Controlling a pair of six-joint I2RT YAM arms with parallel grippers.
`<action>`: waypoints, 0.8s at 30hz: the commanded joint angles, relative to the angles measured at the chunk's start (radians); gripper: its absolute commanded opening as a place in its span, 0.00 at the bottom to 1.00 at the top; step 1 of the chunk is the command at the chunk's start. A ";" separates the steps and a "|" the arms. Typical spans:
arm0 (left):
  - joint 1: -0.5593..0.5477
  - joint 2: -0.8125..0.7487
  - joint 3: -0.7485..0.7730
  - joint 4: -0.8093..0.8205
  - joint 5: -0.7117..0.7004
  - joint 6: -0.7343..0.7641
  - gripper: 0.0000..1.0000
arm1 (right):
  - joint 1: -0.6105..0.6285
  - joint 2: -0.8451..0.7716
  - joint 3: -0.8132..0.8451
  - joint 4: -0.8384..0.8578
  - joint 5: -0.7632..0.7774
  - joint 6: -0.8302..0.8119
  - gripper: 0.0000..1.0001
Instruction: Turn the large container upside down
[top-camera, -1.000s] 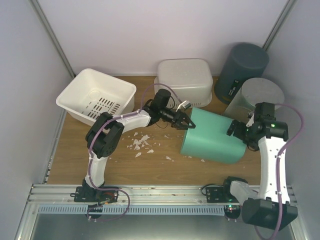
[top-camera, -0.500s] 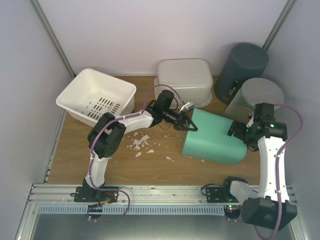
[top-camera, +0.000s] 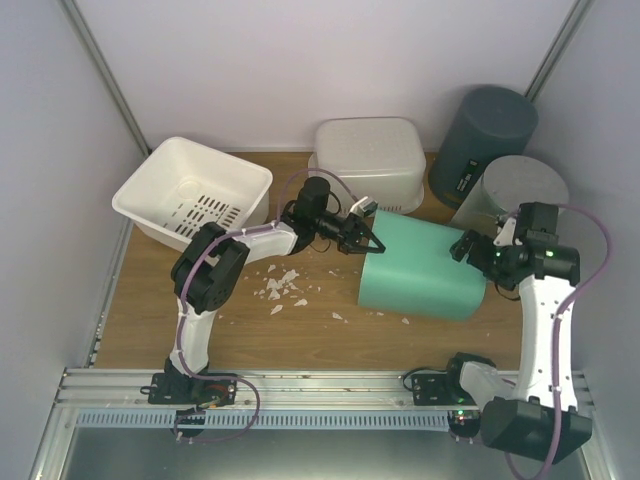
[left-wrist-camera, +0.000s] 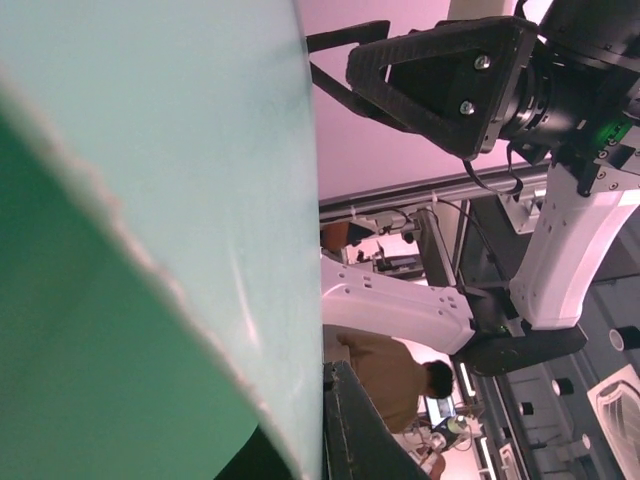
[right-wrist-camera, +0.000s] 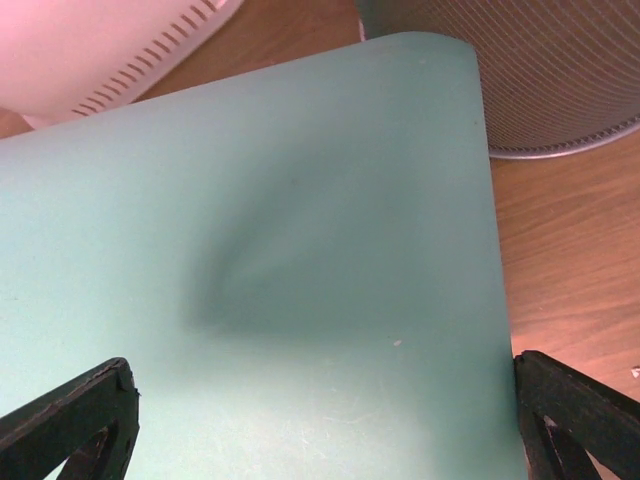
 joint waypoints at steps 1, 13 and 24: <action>-0.042 0.019 -0.022 0.176 -0.009 -0.076 0.00 | 0.019 -0.038 0.060 0.078 -0.362 0.023 1.00; -0.060 0.014 -0.013 -0.088 -0.005 0.124 0.00 | 0.019 -0.066 0.232 0.018 -0.478 0.074 1.00; -0.091 0.044 -0.066 0.021 0.016 0.037 0.00 | 0.019 -0.108 0.293 -0.071 -0.494 0.104 0.98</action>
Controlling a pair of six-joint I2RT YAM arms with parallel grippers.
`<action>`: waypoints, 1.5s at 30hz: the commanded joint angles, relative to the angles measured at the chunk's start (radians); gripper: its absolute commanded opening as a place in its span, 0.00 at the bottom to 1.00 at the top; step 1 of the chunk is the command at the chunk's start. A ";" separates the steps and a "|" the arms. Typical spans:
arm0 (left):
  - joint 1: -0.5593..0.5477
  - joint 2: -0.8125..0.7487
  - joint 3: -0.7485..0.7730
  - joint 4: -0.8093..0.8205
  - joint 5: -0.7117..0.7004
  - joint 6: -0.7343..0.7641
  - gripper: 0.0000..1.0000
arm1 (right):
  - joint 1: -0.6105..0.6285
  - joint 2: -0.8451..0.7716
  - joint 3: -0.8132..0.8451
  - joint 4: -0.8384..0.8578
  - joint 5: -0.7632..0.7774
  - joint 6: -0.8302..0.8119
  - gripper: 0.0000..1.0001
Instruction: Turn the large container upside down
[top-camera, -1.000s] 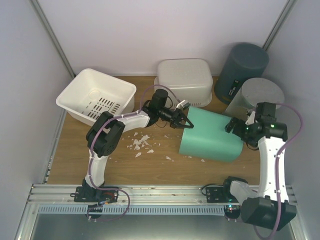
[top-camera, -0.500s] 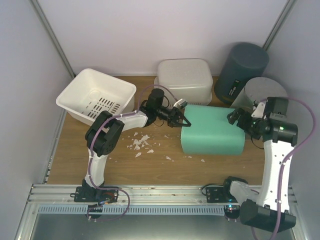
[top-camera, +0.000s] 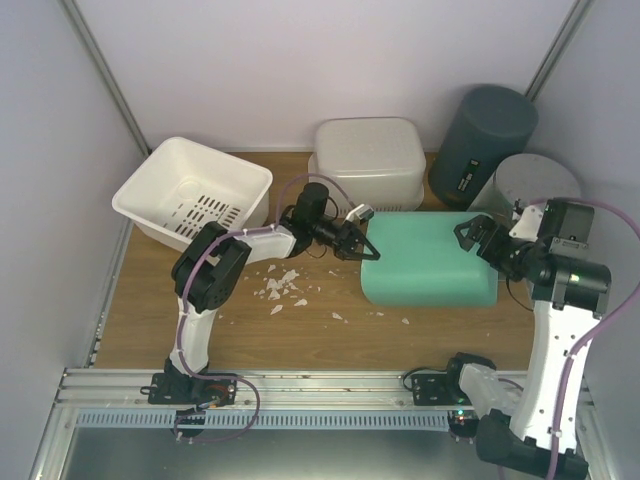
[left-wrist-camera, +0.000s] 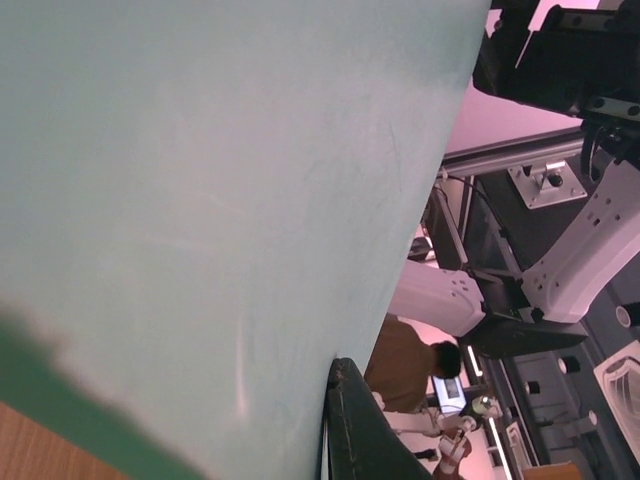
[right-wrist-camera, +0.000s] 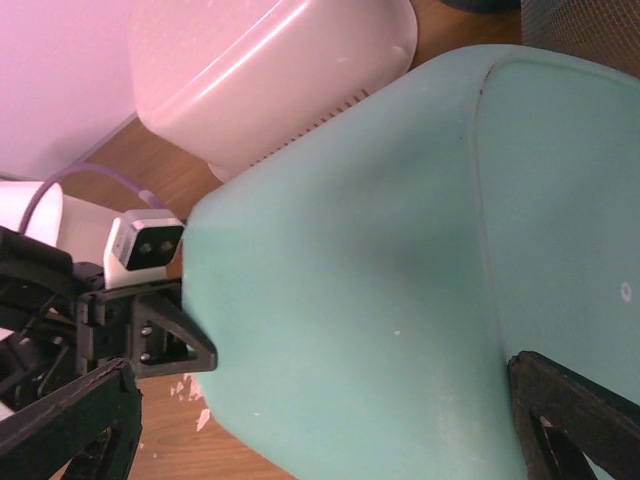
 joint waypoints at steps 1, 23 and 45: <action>-0.106 0.042 -0.016 0.038 -0.025 -0.055 0.00 | 0.034 -0.027 0.064 -0.013 -0.310 0.038 0.98; -0.114 0.019 -0.237 0.823 -0.088 -0.677 0.00 | 0.034 -0.058 0.130 0.008 -0.454 0.096 0.93; -0.169 0.285 -0.015 1.278 -0.192 -1.016 0.00 | 0.035 -0.055 0.061 0.005 -0.464 0.056 0.94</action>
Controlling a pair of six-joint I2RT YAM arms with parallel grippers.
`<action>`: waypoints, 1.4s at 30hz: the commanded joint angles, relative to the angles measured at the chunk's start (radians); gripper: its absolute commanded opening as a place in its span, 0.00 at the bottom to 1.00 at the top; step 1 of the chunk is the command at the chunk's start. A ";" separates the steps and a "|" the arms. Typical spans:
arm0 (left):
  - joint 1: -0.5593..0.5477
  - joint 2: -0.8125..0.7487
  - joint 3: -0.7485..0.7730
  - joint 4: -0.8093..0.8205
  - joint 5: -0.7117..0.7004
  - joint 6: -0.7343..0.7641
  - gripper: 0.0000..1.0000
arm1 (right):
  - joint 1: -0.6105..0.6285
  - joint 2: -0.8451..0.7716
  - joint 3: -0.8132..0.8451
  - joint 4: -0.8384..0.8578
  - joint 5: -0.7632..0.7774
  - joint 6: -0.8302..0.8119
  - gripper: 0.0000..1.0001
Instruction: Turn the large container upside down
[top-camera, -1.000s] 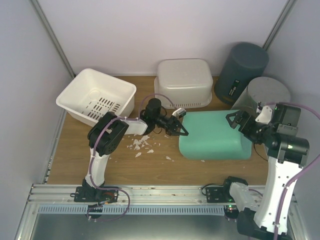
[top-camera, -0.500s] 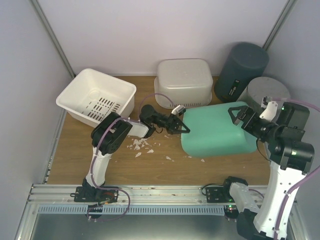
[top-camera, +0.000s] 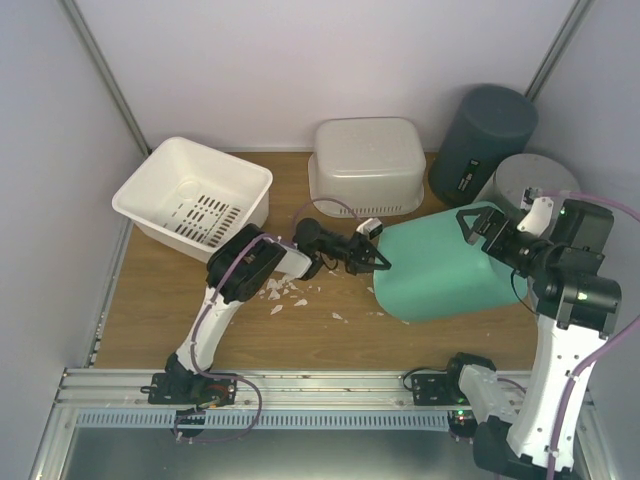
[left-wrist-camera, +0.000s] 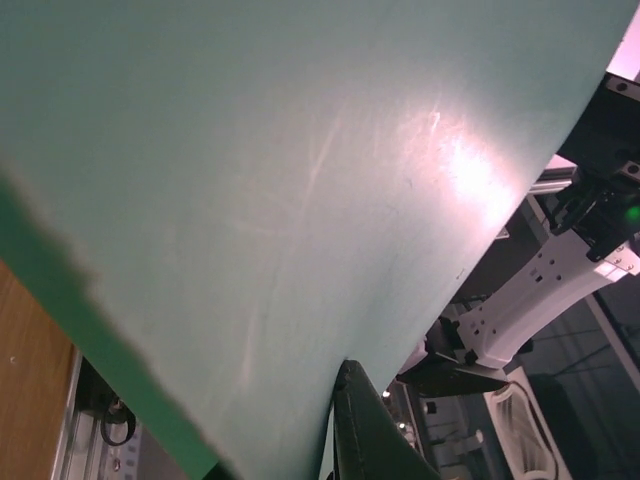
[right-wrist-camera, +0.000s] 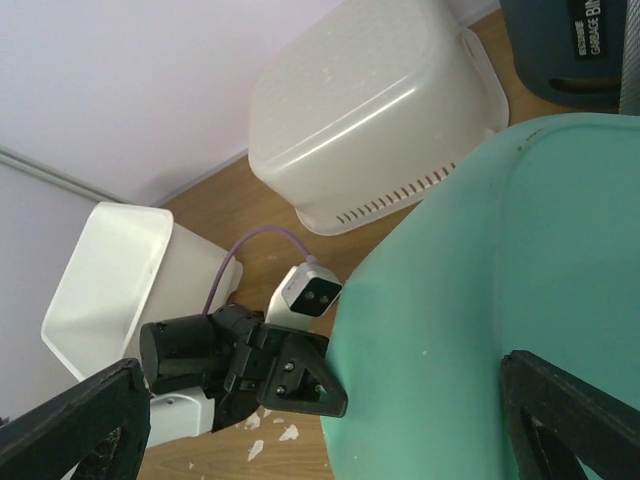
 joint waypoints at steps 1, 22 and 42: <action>-0.098 0.043 0.010 0.268 -0.088 -0.146 0.00 | 0.040 -0.003 -0.020 -0.093 -0.333 0.024 0.94; -0.087 0.074 -0.051 0.307 -0.116 -0.114 0.84 | 0.040 -0.027 -0.052 -0.129 -0.289 0.004 0.93; 0.051 -0.173 -0.039 -1.261 -0.061 1.171 0.91 | 0.040 -0.054 -0.180 -0.081 -0.287 -0.011 0.94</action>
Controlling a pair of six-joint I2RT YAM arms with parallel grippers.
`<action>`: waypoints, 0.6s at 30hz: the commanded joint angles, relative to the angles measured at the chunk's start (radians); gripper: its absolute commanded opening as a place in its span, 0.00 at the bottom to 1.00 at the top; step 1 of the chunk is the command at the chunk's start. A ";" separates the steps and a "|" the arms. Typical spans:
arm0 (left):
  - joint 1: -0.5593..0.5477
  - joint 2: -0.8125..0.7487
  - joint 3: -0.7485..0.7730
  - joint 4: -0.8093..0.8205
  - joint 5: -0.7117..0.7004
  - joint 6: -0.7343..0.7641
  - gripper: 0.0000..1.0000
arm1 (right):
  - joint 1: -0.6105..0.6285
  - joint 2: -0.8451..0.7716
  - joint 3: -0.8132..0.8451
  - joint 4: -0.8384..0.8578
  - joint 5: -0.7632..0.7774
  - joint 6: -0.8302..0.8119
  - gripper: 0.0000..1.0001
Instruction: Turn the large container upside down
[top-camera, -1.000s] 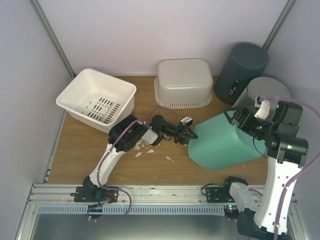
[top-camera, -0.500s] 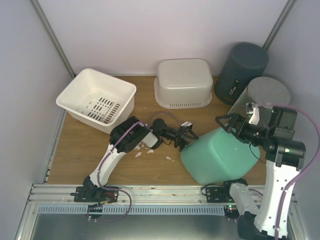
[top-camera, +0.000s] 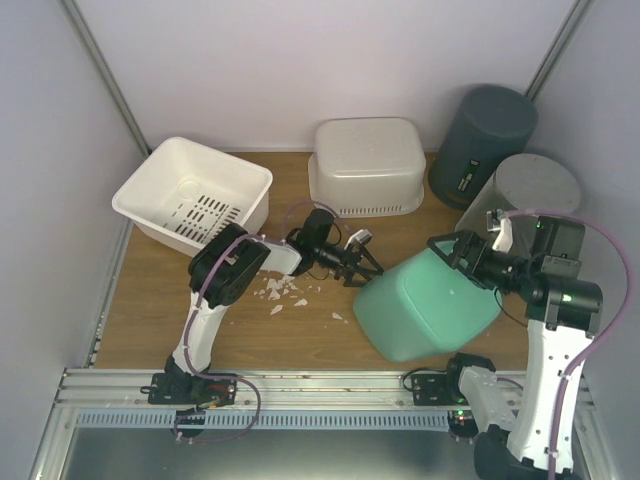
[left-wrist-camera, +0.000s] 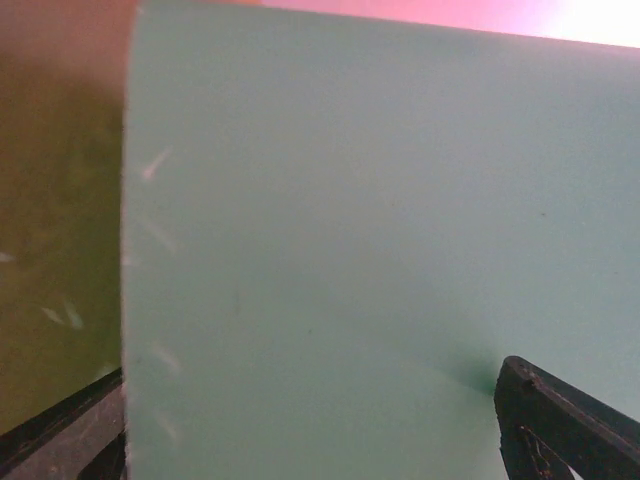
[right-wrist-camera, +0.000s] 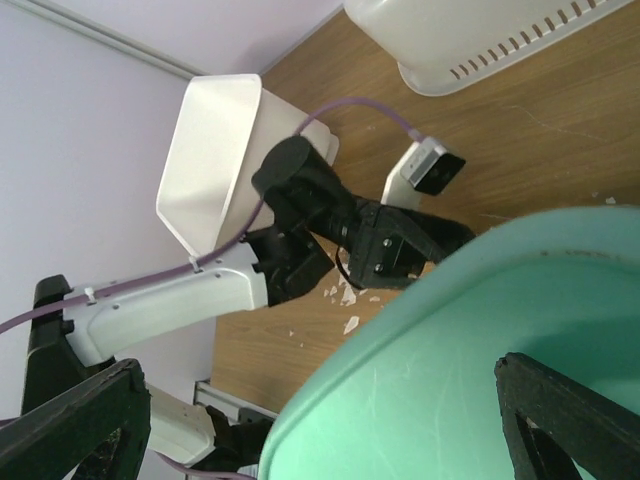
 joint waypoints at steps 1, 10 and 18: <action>0.024 -0.037 0.103 -0.516 -0.057 0.459 0.91 | 0.008 -0.009 -0.031 0.008 -0.008 -0.009 0.94; 0.032 0.029 0.260 -0.934 -0.213 0.801 0.91 | 0.007 0.002 -0.004 0.018 0.048 -0.025 0.94; -0.003 -0.012 0.238 -0.910 -0.084 0.776 0.91 | 0.006 0.047 0.160 -0.006 0.066 -0.065 0.96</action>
